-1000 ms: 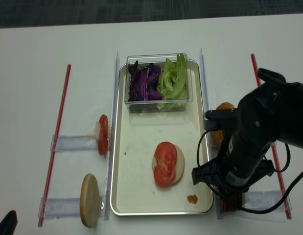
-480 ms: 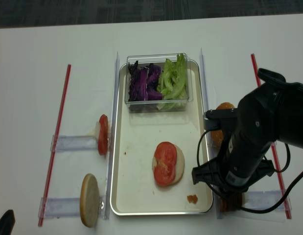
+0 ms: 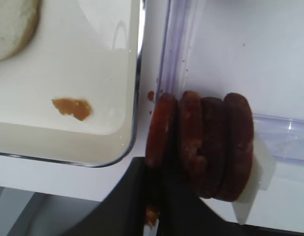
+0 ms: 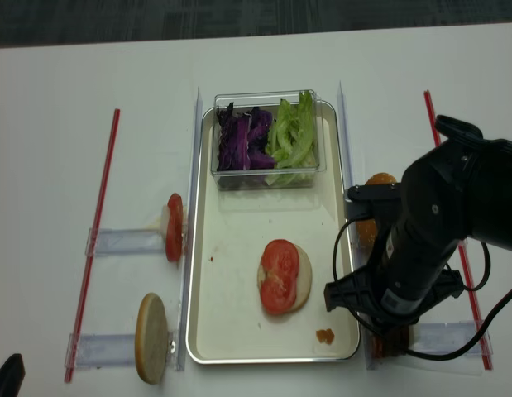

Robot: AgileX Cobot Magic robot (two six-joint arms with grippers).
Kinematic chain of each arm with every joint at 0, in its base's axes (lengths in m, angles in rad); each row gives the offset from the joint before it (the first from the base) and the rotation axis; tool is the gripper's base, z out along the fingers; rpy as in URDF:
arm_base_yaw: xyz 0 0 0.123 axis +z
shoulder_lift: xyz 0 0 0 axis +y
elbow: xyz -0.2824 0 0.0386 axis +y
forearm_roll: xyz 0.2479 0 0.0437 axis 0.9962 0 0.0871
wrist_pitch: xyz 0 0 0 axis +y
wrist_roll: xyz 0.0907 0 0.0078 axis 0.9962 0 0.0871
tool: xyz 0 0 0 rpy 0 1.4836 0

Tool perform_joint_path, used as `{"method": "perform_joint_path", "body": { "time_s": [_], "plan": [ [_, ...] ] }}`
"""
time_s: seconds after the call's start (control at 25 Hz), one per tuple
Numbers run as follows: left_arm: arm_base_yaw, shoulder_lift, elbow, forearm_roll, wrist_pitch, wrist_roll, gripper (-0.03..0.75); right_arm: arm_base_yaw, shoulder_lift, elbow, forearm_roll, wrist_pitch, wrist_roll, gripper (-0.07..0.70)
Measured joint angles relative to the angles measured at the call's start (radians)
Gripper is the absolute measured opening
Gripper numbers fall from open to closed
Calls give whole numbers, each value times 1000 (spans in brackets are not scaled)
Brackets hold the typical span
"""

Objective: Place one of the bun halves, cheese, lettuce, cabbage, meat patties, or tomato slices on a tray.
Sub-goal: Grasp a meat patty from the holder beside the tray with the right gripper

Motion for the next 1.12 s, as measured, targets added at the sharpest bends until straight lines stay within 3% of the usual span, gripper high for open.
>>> {"method": "perform_joint_path", "body": {
  "time_s": [1.12],
  "plan": [
    [0, 0, 0, 0, 0, -4, 410, 0, -11, 0, -5, 12, 10, 75]
  ]
}}
